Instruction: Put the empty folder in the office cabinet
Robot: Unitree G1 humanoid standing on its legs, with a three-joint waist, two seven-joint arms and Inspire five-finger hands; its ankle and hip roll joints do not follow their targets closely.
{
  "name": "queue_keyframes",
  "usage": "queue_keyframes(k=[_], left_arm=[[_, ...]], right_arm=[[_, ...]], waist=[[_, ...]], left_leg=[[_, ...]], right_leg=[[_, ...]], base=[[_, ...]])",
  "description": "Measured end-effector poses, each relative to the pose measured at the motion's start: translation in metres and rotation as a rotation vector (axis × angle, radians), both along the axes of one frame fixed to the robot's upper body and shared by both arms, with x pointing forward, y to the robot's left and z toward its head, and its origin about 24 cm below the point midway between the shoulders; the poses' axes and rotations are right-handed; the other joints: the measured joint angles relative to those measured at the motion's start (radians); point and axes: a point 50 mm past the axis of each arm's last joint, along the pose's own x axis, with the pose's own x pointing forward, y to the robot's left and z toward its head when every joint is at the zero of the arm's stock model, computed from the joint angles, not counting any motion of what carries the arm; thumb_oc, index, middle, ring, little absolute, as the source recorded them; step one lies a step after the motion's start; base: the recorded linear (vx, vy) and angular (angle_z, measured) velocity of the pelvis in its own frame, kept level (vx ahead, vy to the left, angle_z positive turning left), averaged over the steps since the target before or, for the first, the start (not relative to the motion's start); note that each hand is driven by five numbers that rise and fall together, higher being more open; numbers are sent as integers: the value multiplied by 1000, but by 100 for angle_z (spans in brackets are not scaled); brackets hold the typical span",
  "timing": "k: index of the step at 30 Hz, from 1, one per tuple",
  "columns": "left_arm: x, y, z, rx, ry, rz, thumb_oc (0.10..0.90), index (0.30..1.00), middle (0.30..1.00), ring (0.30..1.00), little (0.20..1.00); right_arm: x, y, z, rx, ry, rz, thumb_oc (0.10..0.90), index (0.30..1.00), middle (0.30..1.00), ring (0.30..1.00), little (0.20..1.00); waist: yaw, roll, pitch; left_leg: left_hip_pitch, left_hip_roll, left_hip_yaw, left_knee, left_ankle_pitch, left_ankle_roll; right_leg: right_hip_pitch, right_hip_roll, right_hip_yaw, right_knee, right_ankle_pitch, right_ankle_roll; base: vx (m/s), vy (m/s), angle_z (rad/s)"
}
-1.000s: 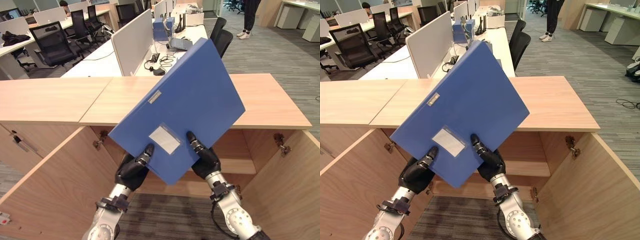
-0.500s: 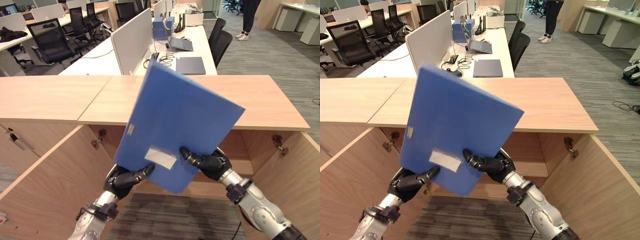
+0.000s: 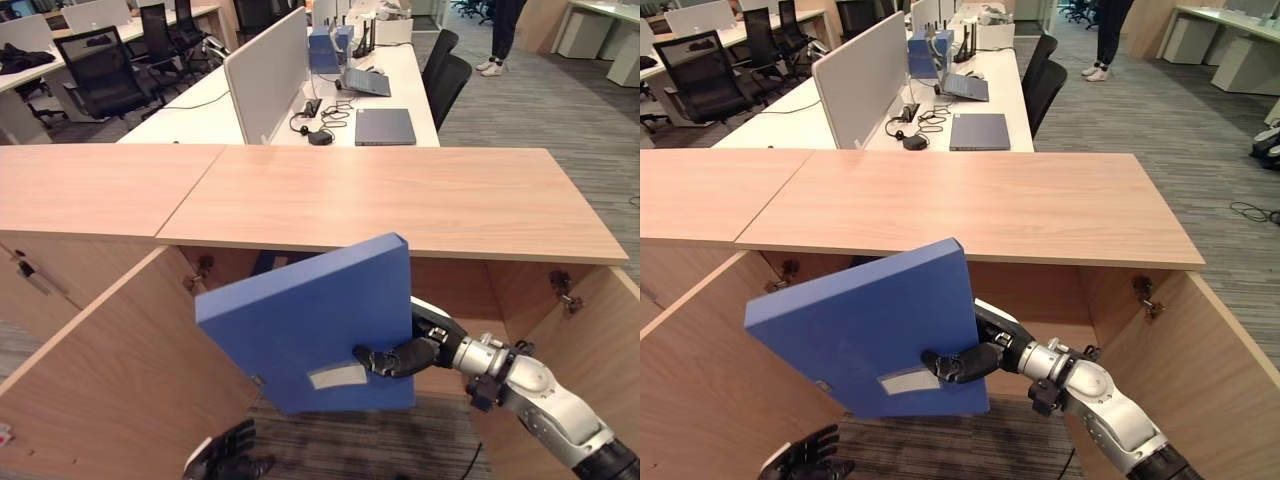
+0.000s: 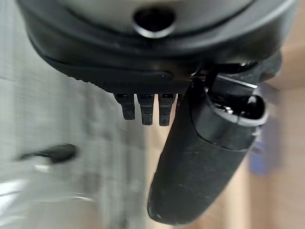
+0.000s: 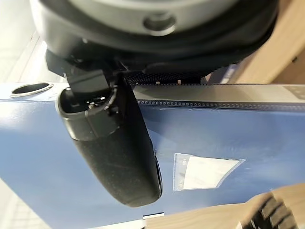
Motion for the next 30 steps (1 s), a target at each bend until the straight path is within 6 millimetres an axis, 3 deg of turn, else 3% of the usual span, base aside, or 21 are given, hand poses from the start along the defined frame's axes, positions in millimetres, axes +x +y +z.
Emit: queue_keyframes(k=[5,10,11,13,14,15,19,23,30], left_arm=[[-14,-6,-12,68,122,-132,800,900,900,900,900],[-13,-6,-15,95,158,-182,800,900,900,900,900],[-13,-6,-16,113,170,-199,800,900,900,900,900],[-13,-6,-16,120,173,-209,800,900,900,900,900],[-12,-6,-17,132,179,-224,800,900,900,900,900],[-13,-7,-17,145,186,-241,800,900,900,900,900],[-20,-14,-22,137,230,-271,800,900,900,900,900],[-25,-14,-22,137,242,-267,800,900,900,900,900],[-30,-18,-24,153,250,-252,800,900,900,900,900]], right_arm=[[-2,-4,-15,-63,32,-9,400,300,300,300,300],[-2,-6,-41,-40,128,-80,400,300,300,300,300],[-4,-7,-57,-30,191,-124,400,300,300,300,300],[-7,-5,-69,-16,237,-154,400,300,300,300,300],[-14,-9,-89,25,330,-230,400,300,300,300,300],[-20,-4,-108,76,437,-290,400,300,300,300,300],[-47,11,-146,241,691,-430,400,300,300,300,300],[-61,17,-163,399,840,-570,400,300,300,300,300],[-49,5,-164,763,861,-915,400,300,300,300,300]], waist=[[0,0,0],[1,-3,-1],[6,-7,-4],[13,-10,-6],[22,-16,-10],[24,-18,-11],[44,-18,-11],[53,-21,-11],[76,-20,-10]], left_leg=[[-3,0,-14,0,-1,-7],[-1,0,-19,0,0,-8],[-2,0,-22,0,0,-9],[-3,0,-23,0,0,-9],[-2,0,-30,0,0,-9],[-3,0,-36,0,0,-9],[-18,0,-42,0,1,-10],[-24,-1,-65,0,7,-12],[-55,0,-92,0,15,-14]], right_leg=[[3,1,-11,0,-1,-1],[8,1,-18,0,-1,-1],[9,1,-21,0,-1,-2],[9,1,-23,0,-1,-2],[11,1,-27,0,-3,-4],[14,1,-32,0,-5,-5],[9,1,-39,0,-6,-5],[10,1,-61,0,-11,-5],[-4,1,-85,0,-10,-8]], base=[[0,6,6],[11,3,3],[0,0,0],[9,6,2],[22,9,12],[17,6,12],[4,-6,6],[8,-6,19],[2,-6,10]])
